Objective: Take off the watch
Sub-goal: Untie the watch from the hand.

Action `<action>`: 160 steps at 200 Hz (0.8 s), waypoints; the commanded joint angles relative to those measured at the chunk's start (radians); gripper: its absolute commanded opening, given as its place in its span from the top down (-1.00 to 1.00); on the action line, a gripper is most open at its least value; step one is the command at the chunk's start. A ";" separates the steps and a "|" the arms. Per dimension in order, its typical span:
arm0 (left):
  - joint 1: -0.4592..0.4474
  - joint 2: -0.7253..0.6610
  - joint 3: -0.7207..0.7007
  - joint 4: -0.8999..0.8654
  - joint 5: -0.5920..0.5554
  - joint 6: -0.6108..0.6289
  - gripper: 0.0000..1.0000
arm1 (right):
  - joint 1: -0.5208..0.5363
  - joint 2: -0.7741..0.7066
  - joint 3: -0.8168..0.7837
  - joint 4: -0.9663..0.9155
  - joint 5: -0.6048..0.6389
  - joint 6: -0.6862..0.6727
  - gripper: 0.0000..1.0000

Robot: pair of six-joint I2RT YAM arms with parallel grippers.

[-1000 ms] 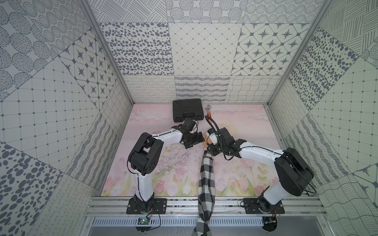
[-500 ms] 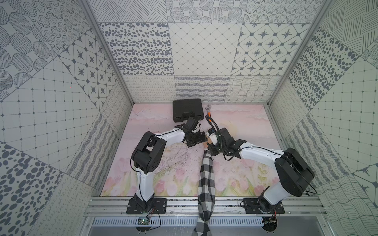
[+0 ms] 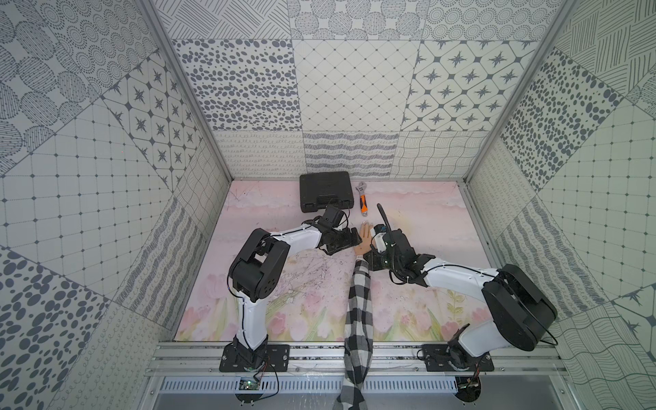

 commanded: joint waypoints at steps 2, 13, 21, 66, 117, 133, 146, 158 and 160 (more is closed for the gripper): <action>-0.011 0.059 -0.049 -0.270 -0.066 0.008 -0.84 | -0.009 -0.041 0.016 0.156 -0.005 0.061 1.00; -0.014 0.061 -0.042 -0.299 -0.096 0.024 -0.82 | -0.010 -0.032 0.030 0.137 -0.009 0.048 1.00; -0.017 0.061 -0.031 -0.342 -0.135 0.042 -0.82 | -0.010 -0.026 0.038 0.122 -0.008 0.039 1.00; -0.036 0.062 0.040 -0.516 -0.363 0.152 -0.81 | -0.012 -0.019 0.040 0.096 -0.009 0.011 1.00; -0.050 0.090 0.082 -0.639 -0.528 0.242 -0.82 | -0.013 -0.007 0.055 0.076 -0.010 -0.020 1.00; -0.052 0.090 0.070 -0.635 -0.518 0.249 -0.82 | -0.020 -0.011 0.041 0.098 -0.003 0.001 1.00; -0.057 0.094 0.057 -0.622 -0.500 0.245 -0.81 | -0.032 -0.011 0.024 0.141 -0.012 0.039 1.00; -0.065 0.101 0.049 -0.614 -0.493 0.238 -0.81 | -0.037 -0.007 0.006 0.184 -0.018 0.079 1.00; -0.066 0.103 0.049 -0.613 -0.493 0.237 -0.81 | -0.038 -0.006 0.004 0.191 -0.019 0.086 1.00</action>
